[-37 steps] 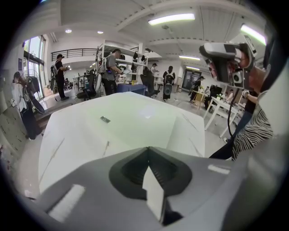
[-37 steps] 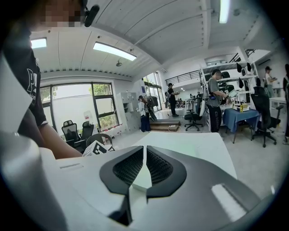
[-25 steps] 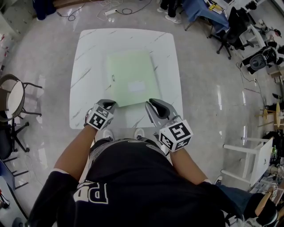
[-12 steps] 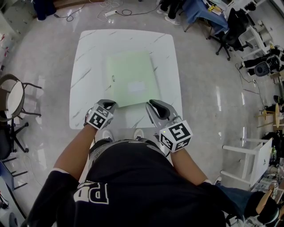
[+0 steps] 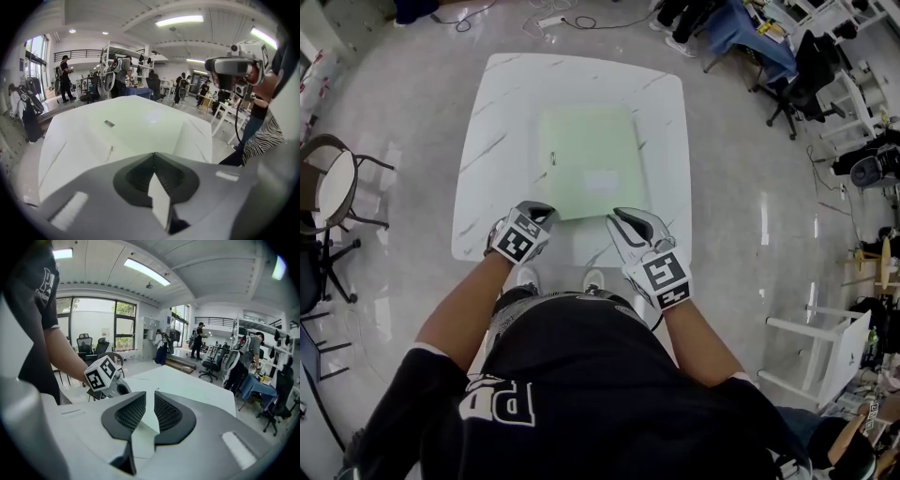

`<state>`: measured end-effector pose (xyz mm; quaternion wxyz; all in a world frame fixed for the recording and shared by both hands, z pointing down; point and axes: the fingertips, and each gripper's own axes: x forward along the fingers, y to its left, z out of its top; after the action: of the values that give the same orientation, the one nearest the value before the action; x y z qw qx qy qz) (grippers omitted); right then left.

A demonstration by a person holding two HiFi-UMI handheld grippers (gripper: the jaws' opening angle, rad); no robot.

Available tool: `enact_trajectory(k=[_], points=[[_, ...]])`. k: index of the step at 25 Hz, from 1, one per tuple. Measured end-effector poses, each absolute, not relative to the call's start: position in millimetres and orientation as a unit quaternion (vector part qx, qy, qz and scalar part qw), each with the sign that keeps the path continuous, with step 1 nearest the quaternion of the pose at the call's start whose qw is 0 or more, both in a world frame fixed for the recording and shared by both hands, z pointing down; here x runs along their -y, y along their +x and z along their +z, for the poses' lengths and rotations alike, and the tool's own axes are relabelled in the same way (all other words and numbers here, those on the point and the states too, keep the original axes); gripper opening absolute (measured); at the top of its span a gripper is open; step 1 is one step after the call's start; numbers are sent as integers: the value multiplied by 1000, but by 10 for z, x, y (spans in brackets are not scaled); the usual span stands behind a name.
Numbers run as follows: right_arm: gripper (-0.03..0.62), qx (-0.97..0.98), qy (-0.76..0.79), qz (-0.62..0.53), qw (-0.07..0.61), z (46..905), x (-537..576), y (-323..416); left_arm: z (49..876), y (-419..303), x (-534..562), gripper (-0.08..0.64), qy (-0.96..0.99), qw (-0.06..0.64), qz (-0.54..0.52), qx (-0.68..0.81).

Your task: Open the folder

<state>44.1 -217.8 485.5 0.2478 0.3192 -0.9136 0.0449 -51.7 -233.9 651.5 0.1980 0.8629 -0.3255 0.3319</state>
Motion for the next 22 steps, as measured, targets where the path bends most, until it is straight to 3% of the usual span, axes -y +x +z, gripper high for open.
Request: enact_trajectory(k=[22], points=[[37,864,139,-112,471,6411,2038,-408,6454,-497,2395,55,868,196,318,326]])
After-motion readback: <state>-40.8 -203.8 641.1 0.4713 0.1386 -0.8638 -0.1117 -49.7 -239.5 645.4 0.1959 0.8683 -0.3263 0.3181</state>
